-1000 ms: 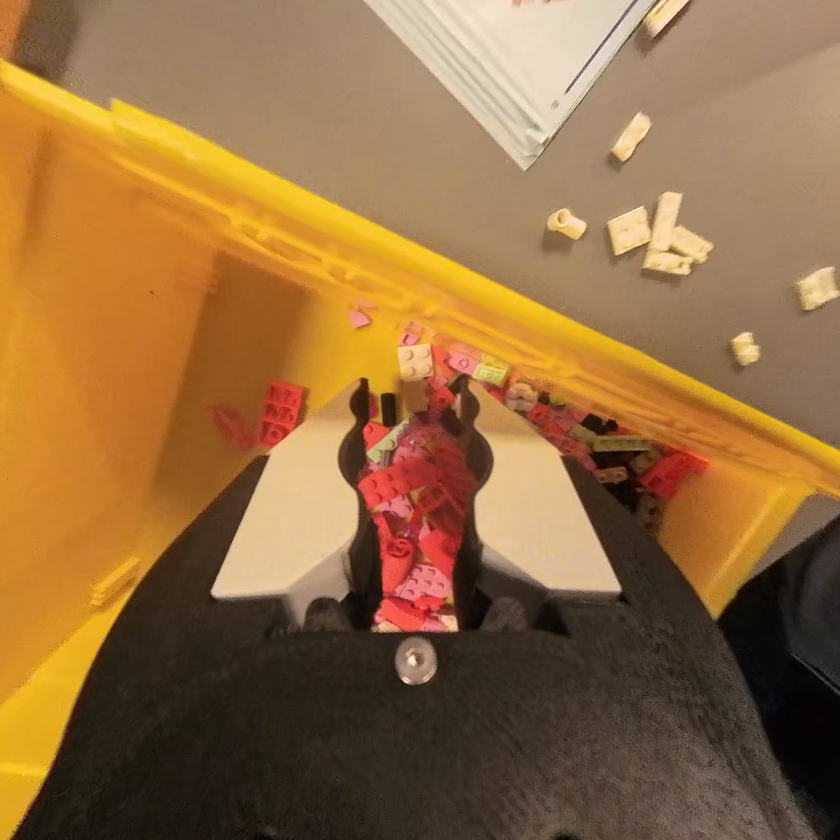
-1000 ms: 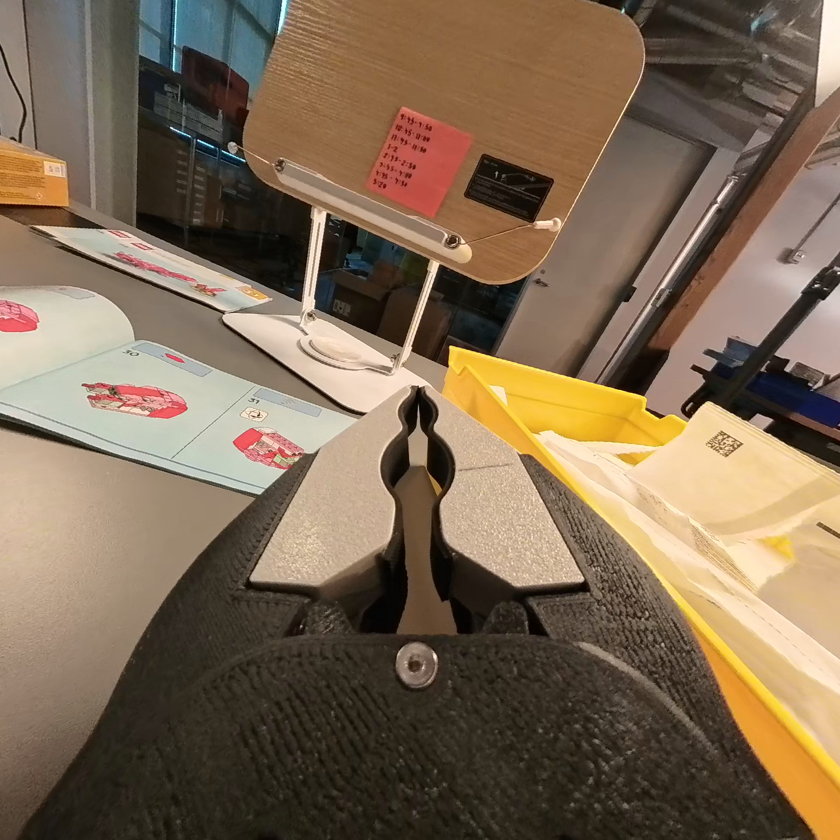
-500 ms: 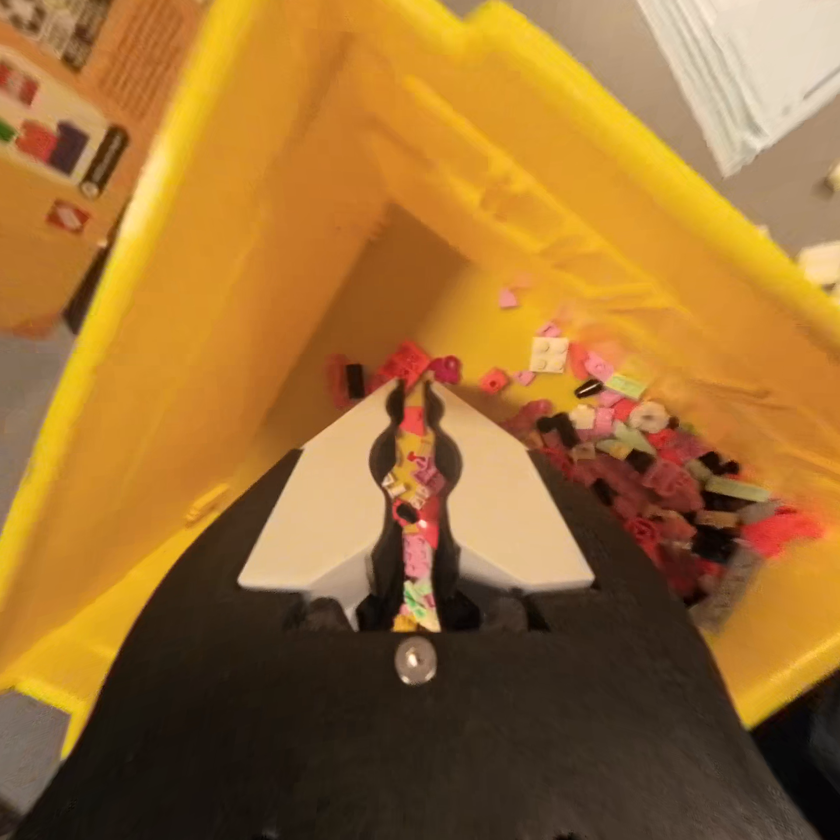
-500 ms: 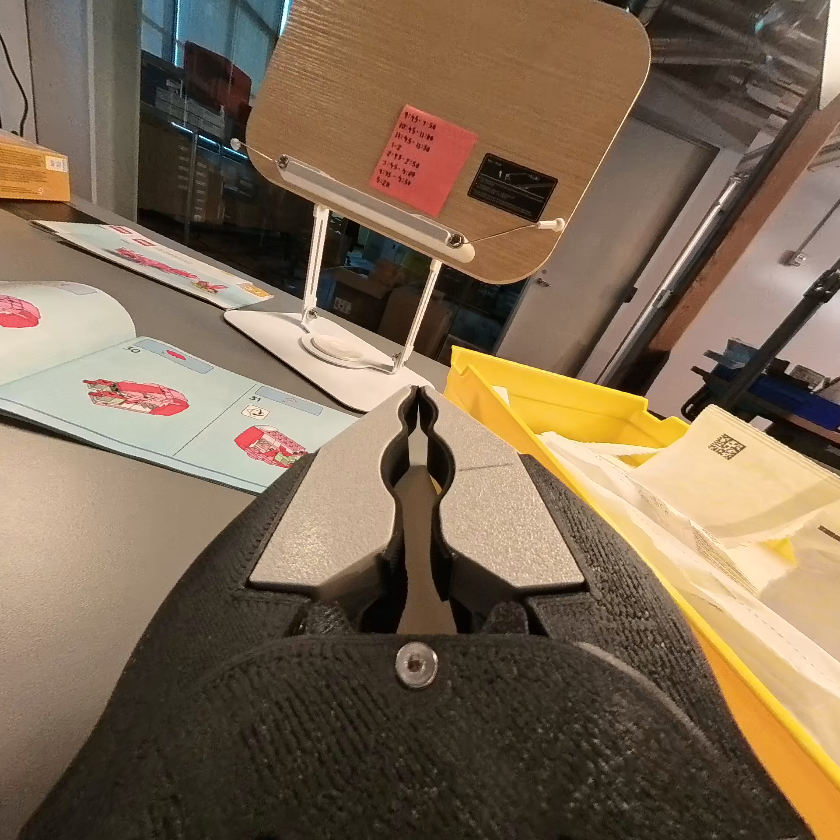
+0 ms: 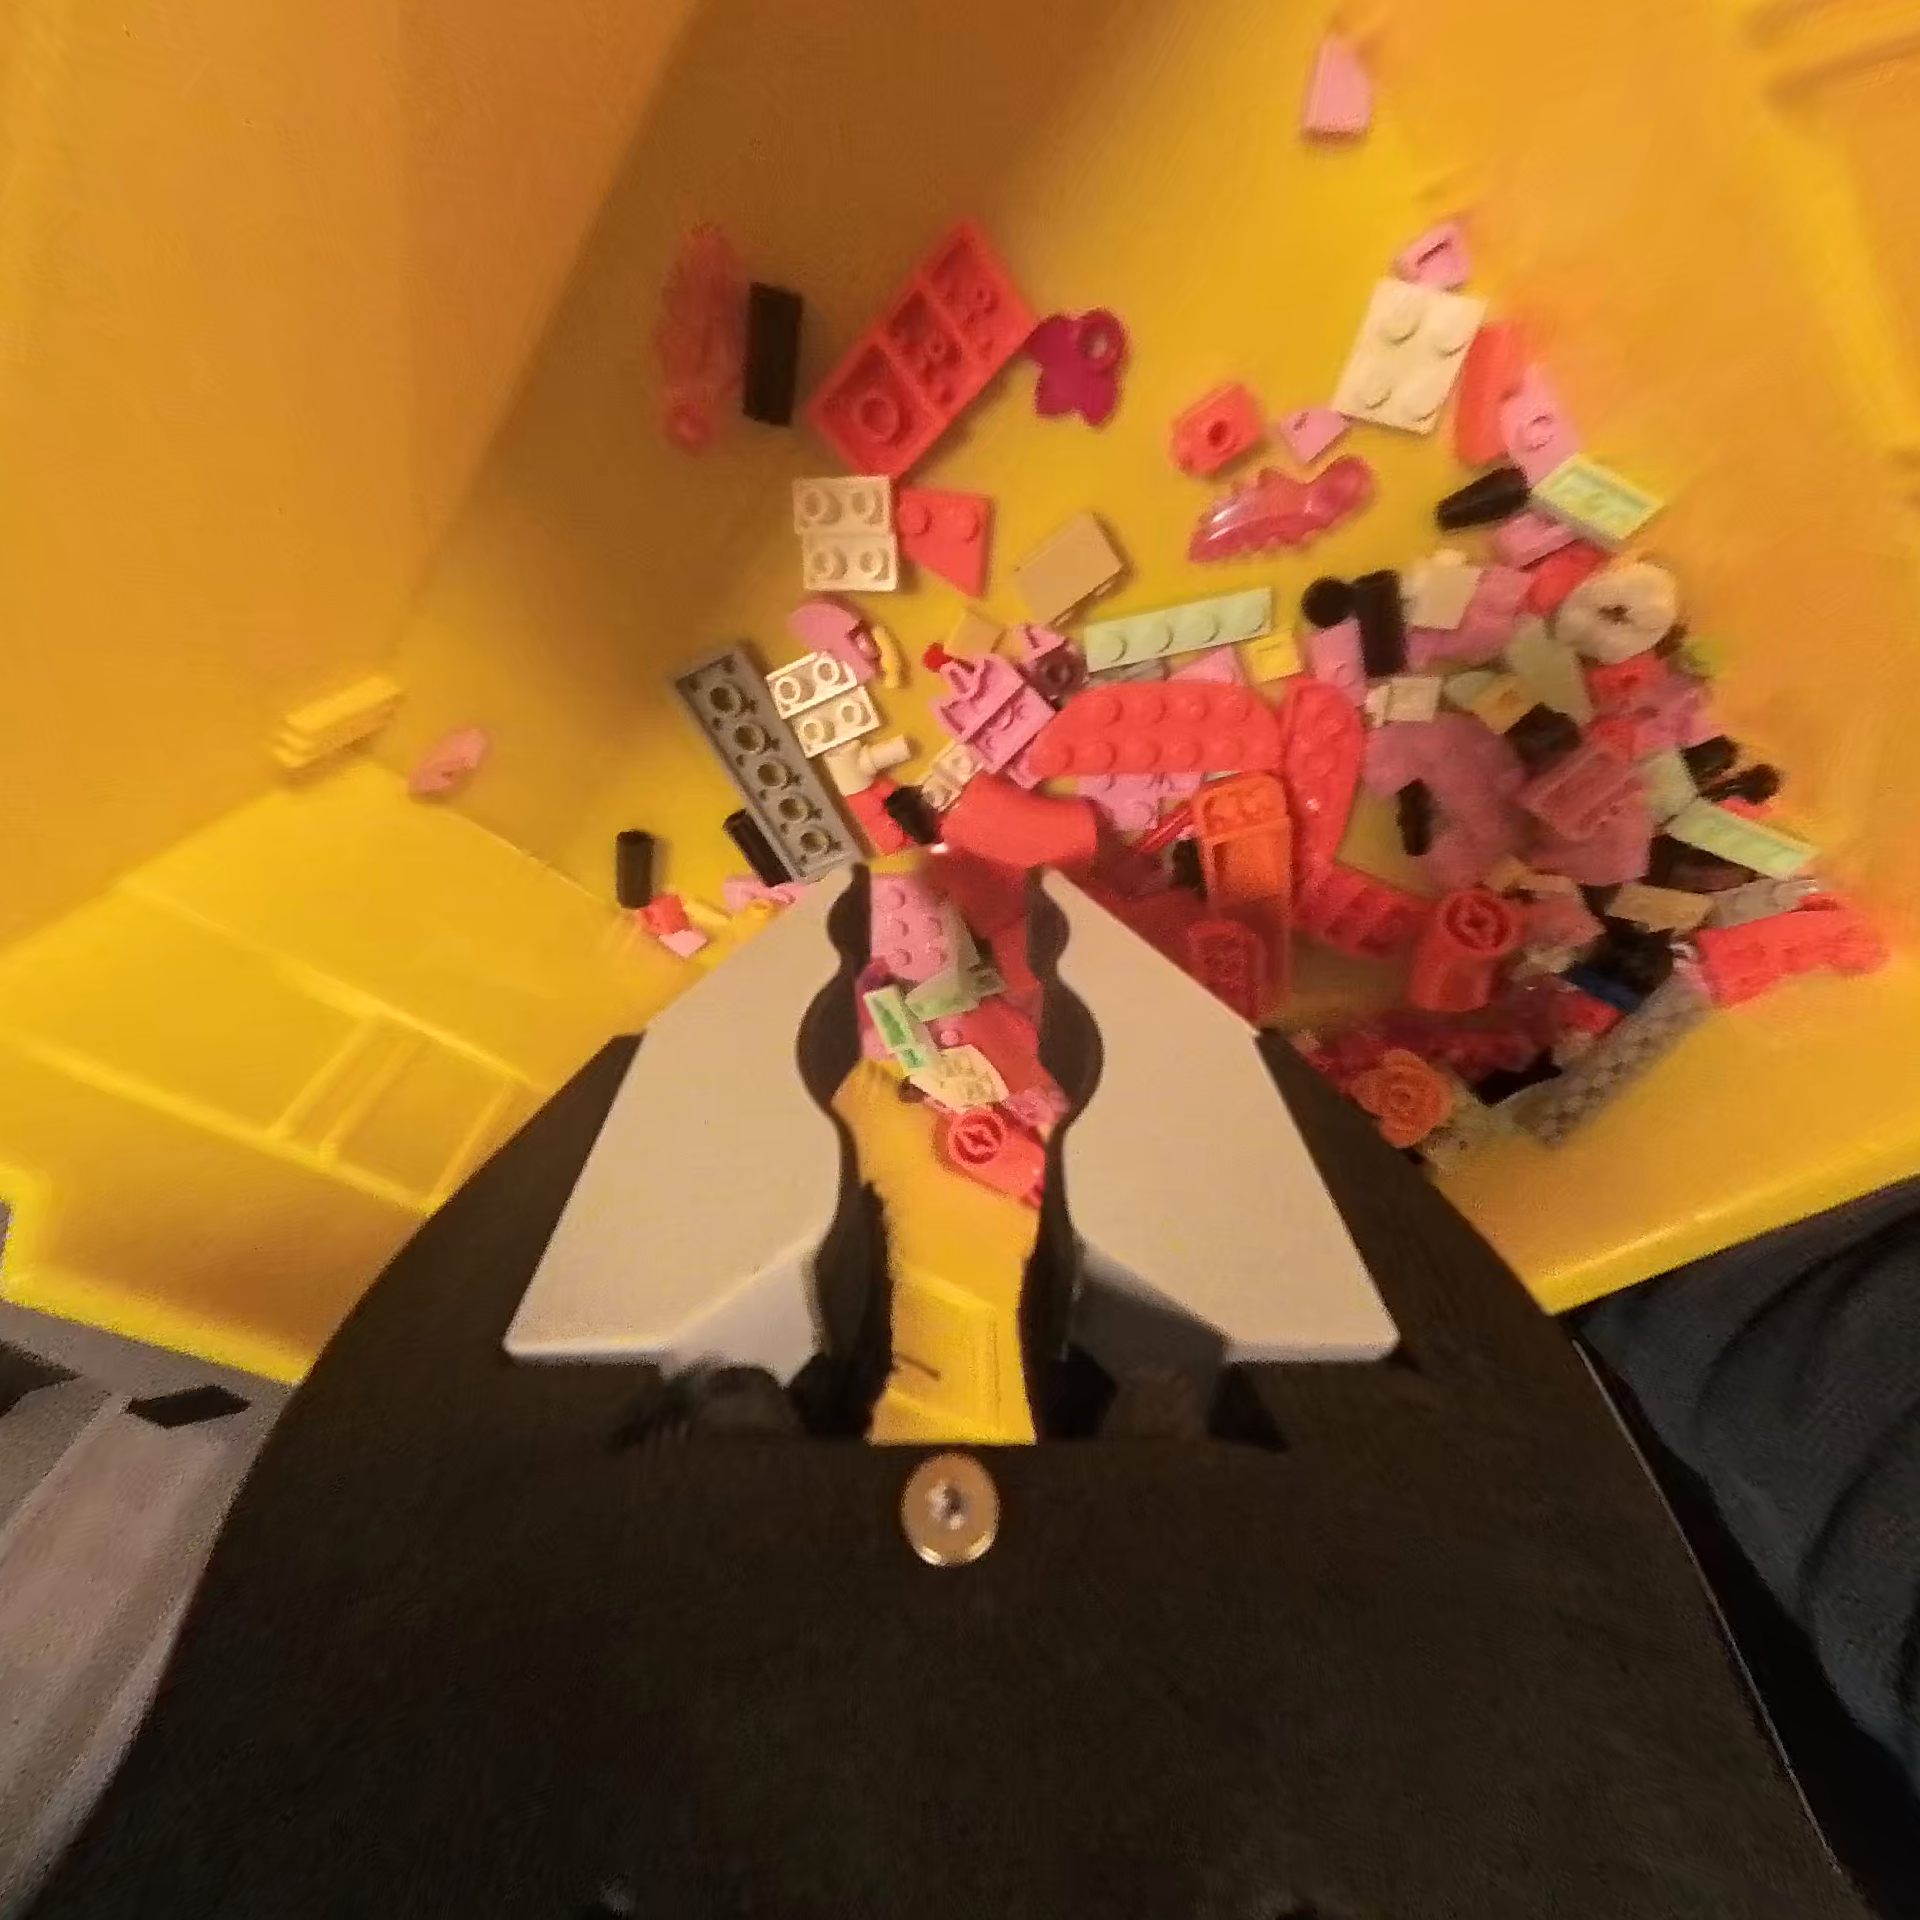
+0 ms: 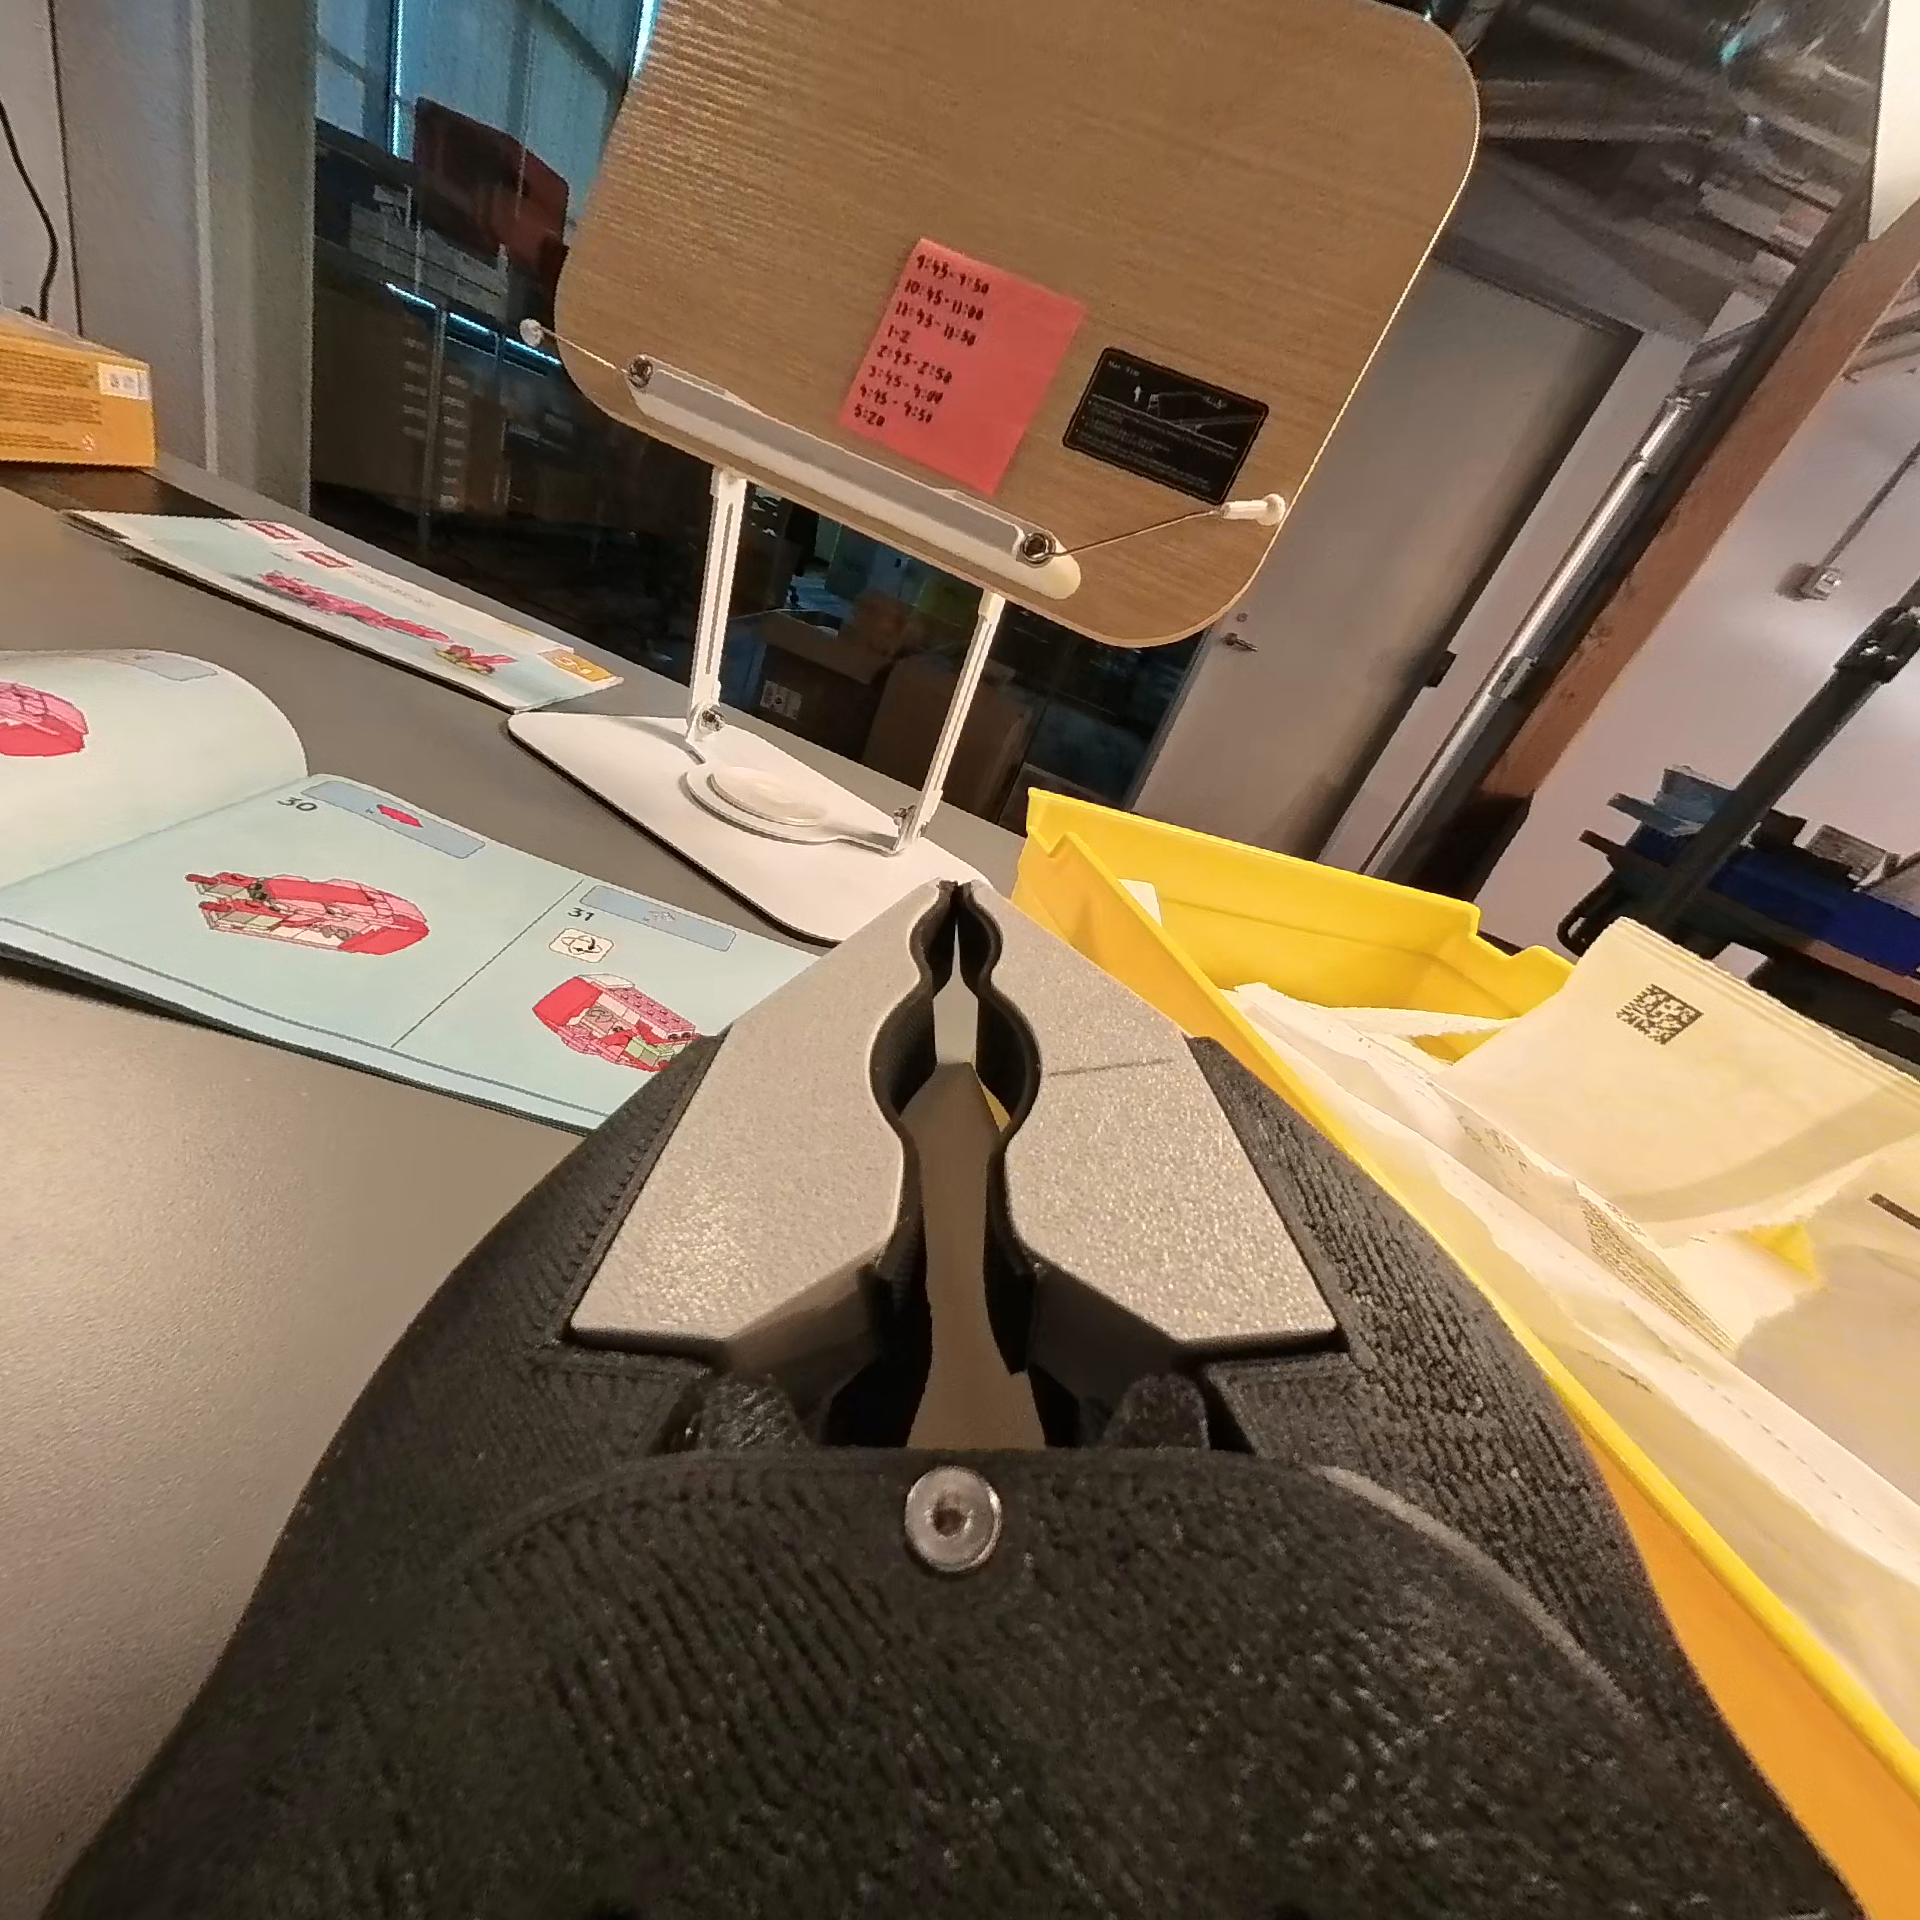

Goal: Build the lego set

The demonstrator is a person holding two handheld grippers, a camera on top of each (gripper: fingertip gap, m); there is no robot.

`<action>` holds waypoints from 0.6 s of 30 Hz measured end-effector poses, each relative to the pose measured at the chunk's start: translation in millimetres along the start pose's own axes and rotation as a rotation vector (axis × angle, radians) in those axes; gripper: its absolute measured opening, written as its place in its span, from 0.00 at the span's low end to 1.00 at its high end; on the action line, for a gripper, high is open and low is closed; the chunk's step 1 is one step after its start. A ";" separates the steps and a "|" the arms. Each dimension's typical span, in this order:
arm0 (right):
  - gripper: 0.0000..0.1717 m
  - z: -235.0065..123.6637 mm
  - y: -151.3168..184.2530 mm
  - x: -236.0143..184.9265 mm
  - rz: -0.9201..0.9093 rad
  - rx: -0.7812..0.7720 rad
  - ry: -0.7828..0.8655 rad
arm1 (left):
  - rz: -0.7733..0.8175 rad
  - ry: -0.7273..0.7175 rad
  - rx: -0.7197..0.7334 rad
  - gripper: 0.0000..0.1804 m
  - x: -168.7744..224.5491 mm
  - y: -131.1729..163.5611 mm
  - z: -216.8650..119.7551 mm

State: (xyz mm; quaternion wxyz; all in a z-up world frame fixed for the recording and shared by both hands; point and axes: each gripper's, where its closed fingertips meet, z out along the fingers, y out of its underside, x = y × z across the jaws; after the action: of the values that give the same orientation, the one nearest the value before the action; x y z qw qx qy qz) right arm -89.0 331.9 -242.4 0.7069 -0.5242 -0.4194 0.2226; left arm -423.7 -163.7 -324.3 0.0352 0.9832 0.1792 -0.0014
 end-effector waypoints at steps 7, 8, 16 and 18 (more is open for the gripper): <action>0.00 0.2 -0.1 2.0 0.010 0.002 0.009 | 0.084 -0.005 -0.093 0.02 9.0 8.1 8.5; 0.00 0.2 -0.3 2.0 0.012 0.003 0.009 | 0.103 0.005 -0.089 0.01 13.2 5.8 9.7; 0.00 0.4 -0.8 0.7 0.013 0.006 0.000 | 0.135 0.073 0.137 0.01 35.7 -38.0 0.3; 0.00 0.5 -0.8 0.3 0.012 0.006 -0.002 | 0.103 0.089 0.134 0.06 36.3 -38.0 -0.8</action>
State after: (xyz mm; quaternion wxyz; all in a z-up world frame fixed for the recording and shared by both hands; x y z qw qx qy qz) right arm -89.3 332.1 -241.5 0.7068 -0.5243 -0.4163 0.2285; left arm -403.1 -115.3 -326.6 -0.0387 0.9904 0.1291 0.0323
